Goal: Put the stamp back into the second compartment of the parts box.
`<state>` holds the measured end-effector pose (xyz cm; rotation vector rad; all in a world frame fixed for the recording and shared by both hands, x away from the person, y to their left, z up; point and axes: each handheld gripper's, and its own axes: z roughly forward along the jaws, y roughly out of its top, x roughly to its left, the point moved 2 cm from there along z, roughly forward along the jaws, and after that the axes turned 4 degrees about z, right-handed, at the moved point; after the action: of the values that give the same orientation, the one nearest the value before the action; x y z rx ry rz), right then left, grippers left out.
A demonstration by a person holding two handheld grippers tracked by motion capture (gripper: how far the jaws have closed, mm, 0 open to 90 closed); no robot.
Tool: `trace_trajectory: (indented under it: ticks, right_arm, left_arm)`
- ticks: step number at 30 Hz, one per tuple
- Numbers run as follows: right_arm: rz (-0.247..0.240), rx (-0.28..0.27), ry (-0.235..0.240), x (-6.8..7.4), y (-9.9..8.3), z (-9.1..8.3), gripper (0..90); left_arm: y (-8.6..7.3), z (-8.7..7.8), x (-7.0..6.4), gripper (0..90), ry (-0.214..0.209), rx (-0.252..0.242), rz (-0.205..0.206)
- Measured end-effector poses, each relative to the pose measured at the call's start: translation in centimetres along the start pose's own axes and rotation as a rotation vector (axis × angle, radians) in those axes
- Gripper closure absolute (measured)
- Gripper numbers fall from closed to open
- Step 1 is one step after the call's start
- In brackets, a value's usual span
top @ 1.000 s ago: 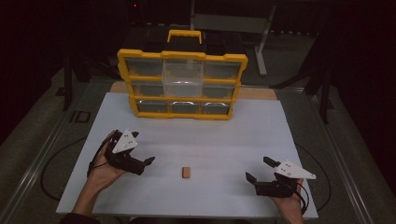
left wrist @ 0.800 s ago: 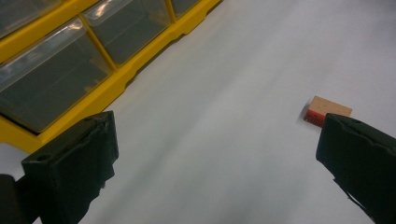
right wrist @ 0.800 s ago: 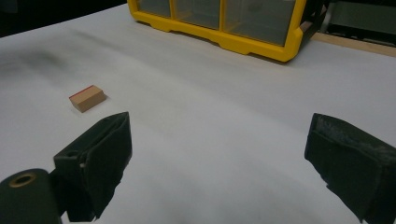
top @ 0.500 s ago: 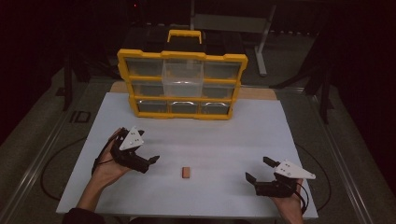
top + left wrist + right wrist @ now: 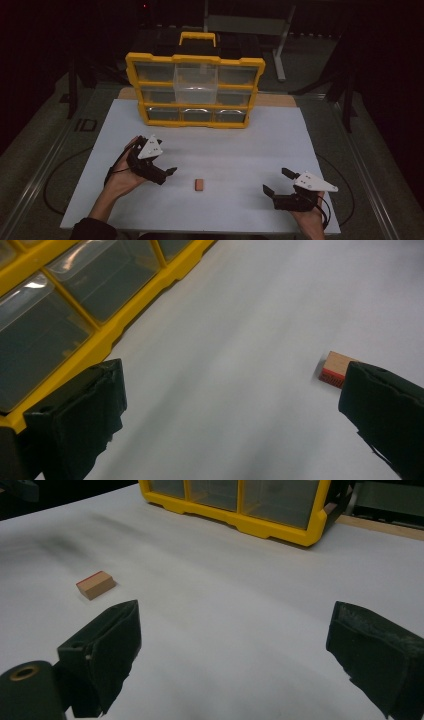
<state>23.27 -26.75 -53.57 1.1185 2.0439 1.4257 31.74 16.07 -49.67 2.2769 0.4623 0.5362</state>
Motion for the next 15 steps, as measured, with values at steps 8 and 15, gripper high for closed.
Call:
trace_trajectory:
  ticks: [8,15]
  right_arm:
    - [-0.002,0.001,0.004,0.0,0.0,0.0,7.2]
    - [-0.002,0.001,0.004,0.0,0.0,0.0,7.2]
  left_arm:
    - [0.4,0.9,-0.2,0.0,-0.028,0.016,0.014]
    - [0.5,1.5,-0.2,0.0,-0.05,0.02,0.016]
